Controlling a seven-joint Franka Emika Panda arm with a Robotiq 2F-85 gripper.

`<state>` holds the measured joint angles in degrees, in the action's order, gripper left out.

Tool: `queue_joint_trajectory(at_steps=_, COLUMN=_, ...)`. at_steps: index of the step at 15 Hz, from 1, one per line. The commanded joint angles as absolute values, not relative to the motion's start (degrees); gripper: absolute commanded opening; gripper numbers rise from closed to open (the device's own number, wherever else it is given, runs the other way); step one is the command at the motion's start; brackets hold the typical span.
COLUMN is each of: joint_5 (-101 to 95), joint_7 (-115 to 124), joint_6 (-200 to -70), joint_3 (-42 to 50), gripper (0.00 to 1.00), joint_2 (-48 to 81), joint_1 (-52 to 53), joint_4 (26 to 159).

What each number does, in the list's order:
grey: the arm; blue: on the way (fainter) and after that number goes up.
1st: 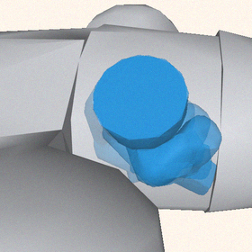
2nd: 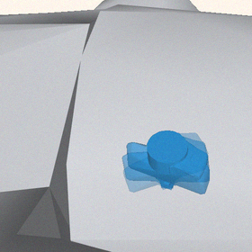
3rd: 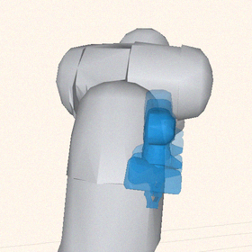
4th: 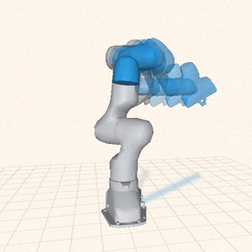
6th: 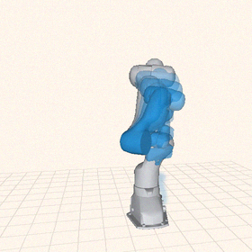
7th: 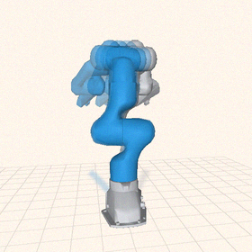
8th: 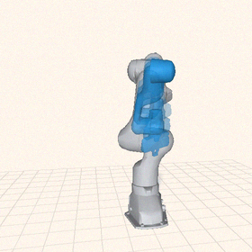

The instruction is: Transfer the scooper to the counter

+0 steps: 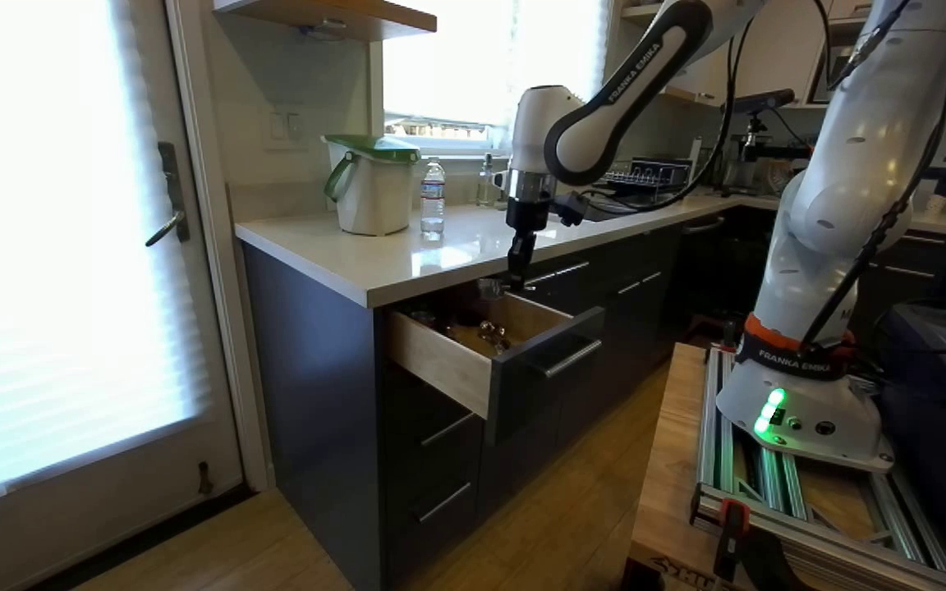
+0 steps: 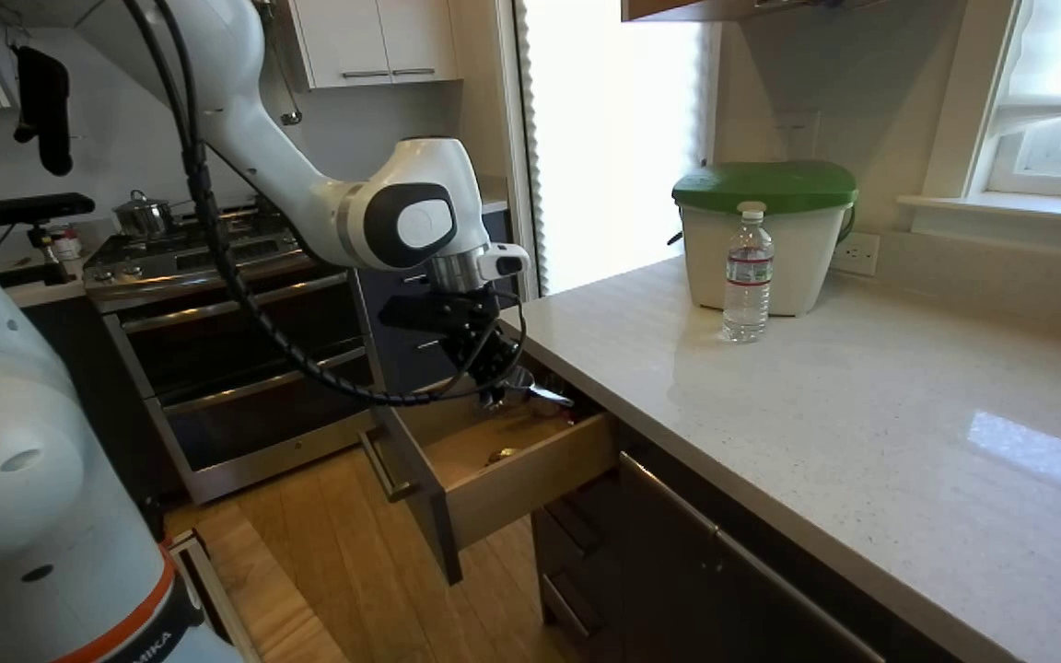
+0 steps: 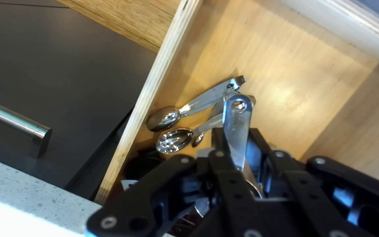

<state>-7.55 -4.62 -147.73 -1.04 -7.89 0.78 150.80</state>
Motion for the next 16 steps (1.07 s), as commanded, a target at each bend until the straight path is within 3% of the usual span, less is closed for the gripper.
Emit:
queue_joint_trajectory(at_steps=1, joint_5=-8.5, joint_7=-0.1, joint_6=-143.6, joint_3=-2.1, gripper=0.05, joint_2=-13.1, joint_1=0.7, joint_4=151.3)
queue_joint_trajectory(at_steps=7, joint_5=-9.5, joint_7=6.1, joint_6=-141.9, joint_3=-4.7, gripper=0.05, joint_2=-15.3, joint_1=0.5, joint_4=147.8)
queue_joint_trajectory(at_steps=16, joint_5=-17.9, joint_7=20.0, joint_6=-143.3, joint_3=-8.3, gripper=0.05, joint_2=-3.6, joint_1=-0.9, joint_4=133.6)
